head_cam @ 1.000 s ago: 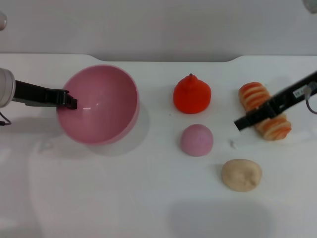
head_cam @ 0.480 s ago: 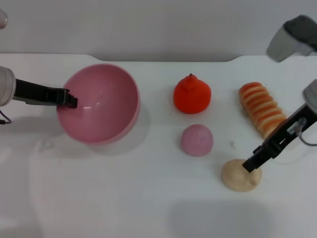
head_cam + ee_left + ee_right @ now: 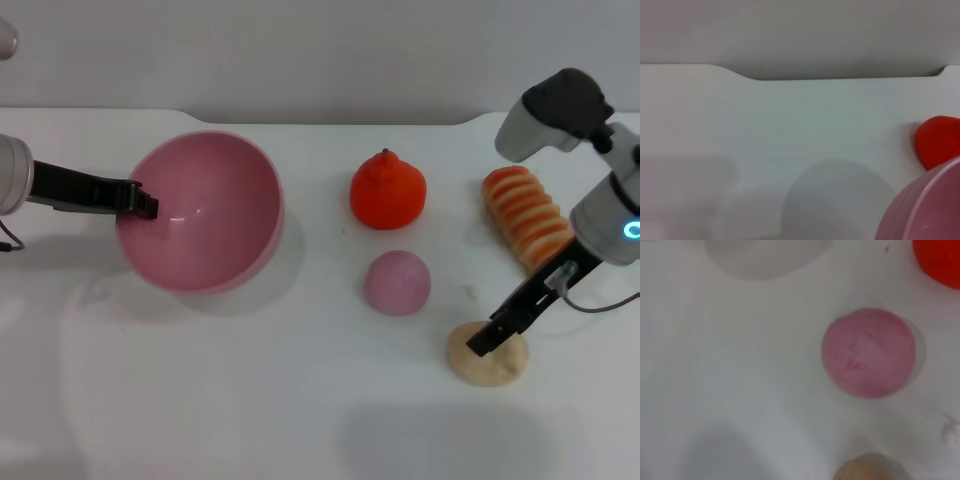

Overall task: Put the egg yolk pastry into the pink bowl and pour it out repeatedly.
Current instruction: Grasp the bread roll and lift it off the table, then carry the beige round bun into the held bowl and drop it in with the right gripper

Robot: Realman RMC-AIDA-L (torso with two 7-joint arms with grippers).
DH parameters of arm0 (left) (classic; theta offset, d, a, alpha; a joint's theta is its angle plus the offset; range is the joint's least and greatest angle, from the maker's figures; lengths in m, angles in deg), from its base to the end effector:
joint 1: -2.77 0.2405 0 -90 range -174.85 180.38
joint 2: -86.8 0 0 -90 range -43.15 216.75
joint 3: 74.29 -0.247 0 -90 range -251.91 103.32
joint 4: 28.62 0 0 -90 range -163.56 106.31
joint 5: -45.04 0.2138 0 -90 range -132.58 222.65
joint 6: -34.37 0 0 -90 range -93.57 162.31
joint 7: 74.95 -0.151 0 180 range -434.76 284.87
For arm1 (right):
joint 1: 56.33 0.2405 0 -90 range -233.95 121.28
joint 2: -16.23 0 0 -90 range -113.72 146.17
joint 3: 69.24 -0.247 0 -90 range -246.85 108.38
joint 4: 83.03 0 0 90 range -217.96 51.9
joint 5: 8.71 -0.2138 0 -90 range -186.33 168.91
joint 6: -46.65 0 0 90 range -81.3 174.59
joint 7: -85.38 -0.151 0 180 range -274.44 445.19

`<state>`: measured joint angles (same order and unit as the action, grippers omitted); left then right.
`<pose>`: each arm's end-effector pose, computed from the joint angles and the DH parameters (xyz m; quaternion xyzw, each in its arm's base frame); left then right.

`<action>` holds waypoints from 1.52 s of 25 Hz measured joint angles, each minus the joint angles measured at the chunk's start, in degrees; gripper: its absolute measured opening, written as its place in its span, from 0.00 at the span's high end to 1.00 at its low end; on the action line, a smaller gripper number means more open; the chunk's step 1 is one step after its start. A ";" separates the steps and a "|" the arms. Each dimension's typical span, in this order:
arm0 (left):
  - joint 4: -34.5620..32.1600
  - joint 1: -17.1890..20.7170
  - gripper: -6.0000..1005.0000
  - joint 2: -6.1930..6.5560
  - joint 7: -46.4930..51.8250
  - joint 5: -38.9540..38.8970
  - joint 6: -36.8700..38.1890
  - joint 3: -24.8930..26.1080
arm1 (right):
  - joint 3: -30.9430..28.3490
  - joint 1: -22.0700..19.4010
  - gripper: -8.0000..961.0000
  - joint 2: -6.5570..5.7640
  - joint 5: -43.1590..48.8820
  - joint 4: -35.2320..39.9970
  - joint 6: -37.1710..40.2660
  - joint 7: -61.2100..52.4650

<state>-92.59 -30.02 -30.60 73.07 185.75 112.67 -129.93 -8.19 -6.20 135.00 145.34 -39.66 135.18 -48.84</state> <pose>-0.2439 0.3863 0.0464 -0.8163 -0.5250 -0.0187 0.2399 0.2112 0.3721 -0.0285 -0.8997 0.3823 -0.2021 0.0591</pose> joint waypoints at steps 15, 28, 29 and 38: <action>-0.16 -0.28 0.98 -0.02 -0.01 0.00 0.48 -0.19 | -0.30 -0.59 0.56 -0.24 -0.84 -0.66 -0.80 1.06; 1.13 -3.95 0.99 -0.46 0.88 3.29 3.56 -9.10 | -6.61 -2.91 0.78 -0.77 -20.65 24.48 6.03 6.90; 1.24 -4.43 0.99 -0.52 1.21 3.33 3.81 -10.10 | -6.46 -2.63 0.78 -0.70 -22.64 25.65 5.94 7.94; 1.33 -7.68 0.99 -1.07 3.01 2.61 3.62 -15.62 | 3.97 3.41 0.81 -0.29 -25.01 22.22 5.10 10.88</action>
<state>-91.26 -37.70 -31.67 76.08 188.35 116.30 -145.55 -4.21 -2.79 134.70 120.32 -17.45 140.27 -37.96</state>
